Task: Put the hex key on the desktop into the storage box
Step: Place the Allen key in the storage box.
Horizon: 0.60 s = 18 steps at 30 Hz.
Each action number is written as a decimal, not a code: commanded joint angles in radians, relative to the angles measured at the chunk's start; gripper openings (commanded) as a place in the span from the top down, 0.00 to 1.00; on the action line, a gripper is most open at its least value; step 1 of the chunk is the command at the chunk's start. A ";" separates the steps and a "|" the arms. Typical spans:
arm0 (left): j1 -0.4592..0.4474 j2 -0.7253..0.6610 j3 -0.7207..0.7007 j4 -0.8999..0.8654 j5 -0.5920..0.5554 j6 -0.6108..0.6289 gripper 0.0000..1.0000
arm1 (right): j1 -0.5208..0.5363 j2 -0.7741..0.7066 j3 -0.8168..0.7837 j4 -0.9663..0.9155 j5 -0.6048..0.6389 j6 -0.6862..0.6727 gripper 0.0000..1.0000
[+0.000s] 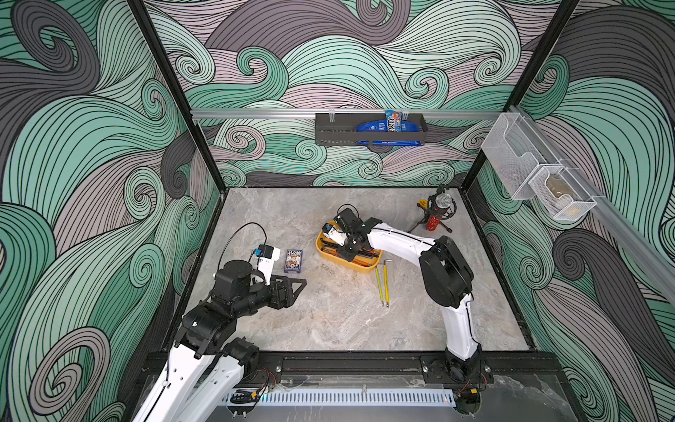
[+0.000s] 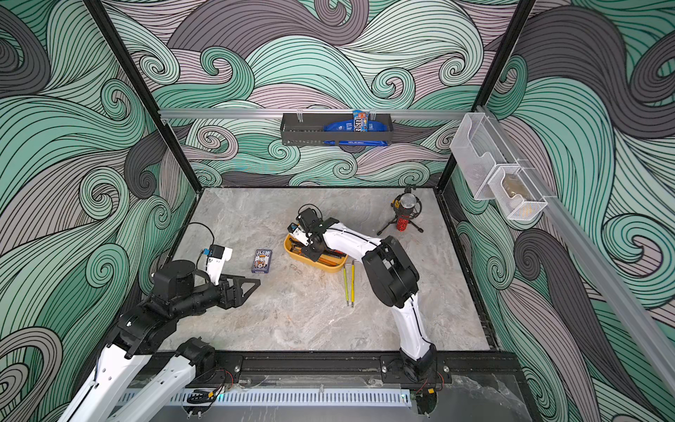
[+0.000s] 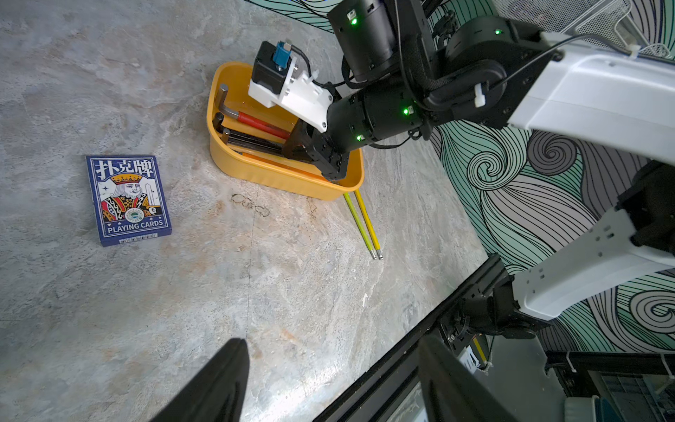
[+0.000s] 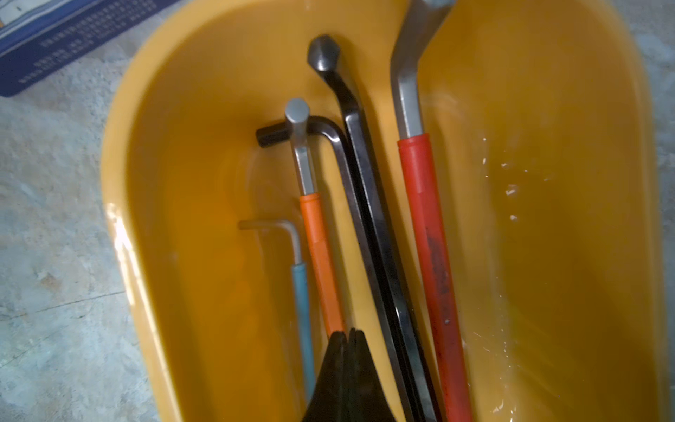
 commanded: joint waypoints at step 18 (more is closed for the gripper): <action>-0.004 0.008 0.028 -0.002 0.006 0.014 0.24 | -0.010 -0.076 0.055 0.042 0.105 0.195 0.91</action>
